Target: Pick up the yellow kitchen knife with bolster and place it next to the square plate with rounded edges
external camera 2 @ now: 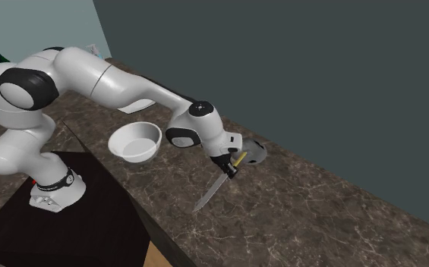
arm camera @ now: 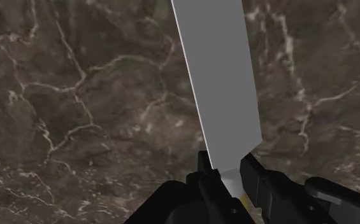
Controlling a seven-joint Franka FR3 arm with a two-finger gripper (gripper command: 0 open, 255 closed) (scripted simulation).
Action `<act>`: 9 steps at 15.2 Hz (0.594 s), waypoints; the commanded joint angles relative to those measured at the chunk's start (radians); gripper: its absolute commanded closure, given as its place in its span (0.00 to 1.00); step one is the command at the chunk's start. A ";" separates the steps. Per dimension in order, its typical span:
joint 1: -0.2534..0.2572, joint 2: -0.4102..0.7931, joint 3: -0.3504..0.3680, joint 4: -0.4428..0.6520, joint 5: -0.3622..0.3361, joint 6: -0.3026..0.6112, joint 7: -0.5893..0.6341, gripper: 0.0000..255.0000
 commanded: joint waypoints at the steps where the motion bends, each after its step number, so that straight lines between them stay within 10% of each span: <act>1: 0.000 -0.014 -0.002 0.004 -0.003 -0.018 0.002 1.00; 9: 0.004 -0.066 -0.008 0.039 -0.014 -0.105 0.015 1.00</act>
